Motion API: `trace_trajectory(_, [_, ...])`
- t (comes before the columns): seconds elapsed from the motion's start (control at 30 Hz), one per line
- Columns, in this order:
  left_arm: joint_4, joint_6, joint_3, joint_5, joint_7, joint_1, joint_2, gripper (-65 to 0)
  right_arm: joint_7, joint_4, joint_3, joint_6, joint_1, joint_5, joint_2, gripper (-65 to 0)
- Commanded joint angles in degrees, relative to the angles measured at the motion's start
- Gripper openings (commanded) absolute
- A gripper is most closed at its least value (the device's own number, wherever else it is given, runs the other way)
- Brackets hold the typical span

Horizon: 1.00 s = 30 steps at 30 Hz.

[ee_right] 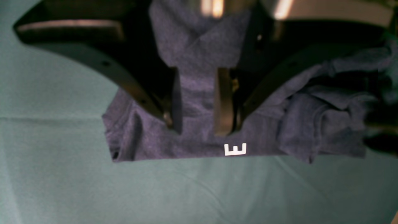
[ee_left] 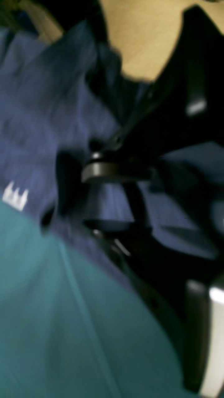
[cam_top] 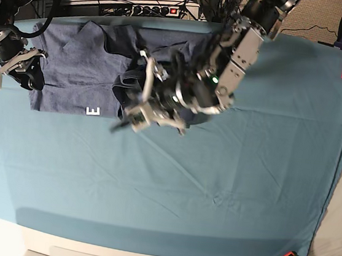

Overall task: Fold the T-shirt properly
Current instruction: 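Open the left gripper and raise it off the folded shirt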

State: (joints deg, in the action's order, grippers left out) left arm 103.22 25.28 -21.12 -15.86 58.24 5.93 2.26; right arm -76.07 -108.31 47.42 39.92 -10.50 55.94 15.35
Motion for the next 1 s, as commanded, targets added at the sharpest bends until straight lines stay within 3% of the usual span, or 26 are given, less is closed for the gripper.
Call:
trace_trajectory(0.0, [1.2,-0.5,1.7,-0.9,-1.0,1.6,0.7,-49.6,1.3,-0.8,0.3,0.1,0.3,1.2,1.2,-46.4])
trace_trajectory(0.23, [1.2,-2.4,10.7,-0.9,-0.8,3.7,-3.4,-65.0,1.3,-0.8,0.3,0.1,0.2,1.2,1.2,-46.4])
trace_trajectory(0.47, [1.2,-5.7,11.2,-0.9,-0.8,1.0,-10.0,-65.0,1.3,-0.8,0.3,0.1,0.2,1.2,1.2,-46.4])
trace_trajectory(0.97, [1.2,-6.4,11.2,-5.6,0.0,-4.7,-10.3,-65.0,1.4,-0.8,0.3,0.1,0.2,1.2,1.2,-46.4])
